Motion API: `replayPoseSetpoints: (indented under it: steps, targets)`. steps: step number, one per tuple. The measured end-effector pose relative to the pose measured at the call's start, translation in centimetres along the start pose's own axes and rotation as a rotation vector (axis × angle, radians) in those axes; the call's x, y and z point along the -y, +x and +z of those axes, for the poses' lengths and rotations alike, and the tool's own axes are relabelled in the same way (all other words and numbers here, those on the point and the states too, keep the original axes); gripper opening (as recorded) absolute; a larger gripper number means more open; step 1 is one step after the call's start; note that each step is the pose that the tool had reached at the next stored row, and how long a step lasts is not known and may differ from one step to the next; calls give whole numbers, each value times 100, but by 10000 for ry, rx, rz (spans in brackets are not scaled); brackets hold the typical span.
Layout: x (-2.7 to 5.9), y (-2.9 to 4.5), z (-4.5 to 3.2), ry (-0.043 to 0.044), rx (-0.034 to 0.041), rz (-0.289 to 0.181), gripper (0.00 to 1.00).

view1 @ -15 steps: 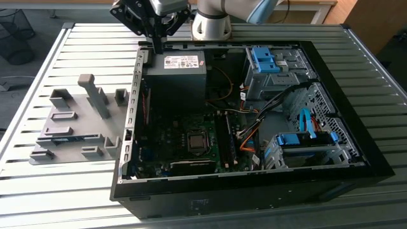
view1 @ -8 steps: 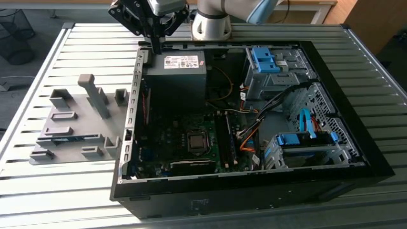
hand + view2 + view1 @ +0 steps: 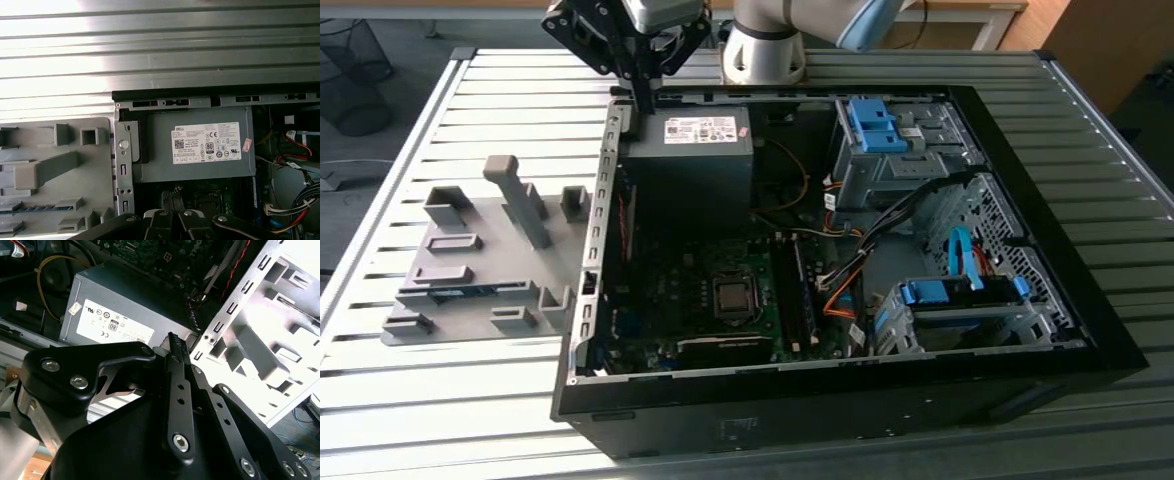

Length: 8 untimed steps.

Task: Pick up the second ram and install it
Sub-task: 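Reach for the second ram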

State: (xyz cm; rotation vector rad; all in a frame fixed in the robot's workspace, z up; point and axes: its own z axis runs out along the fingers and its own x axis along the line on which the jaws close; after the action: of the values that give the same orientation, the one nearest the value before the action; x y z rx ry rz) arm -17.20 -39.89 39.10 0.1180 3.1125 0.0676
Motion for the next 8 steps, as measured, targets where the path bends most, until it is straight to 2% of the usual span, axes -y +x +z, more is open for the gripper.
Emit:
replayPoseSetpoints:
  steps: [8]
  targets:
    - [4, 48, 0, 0, 0, 0, 11]
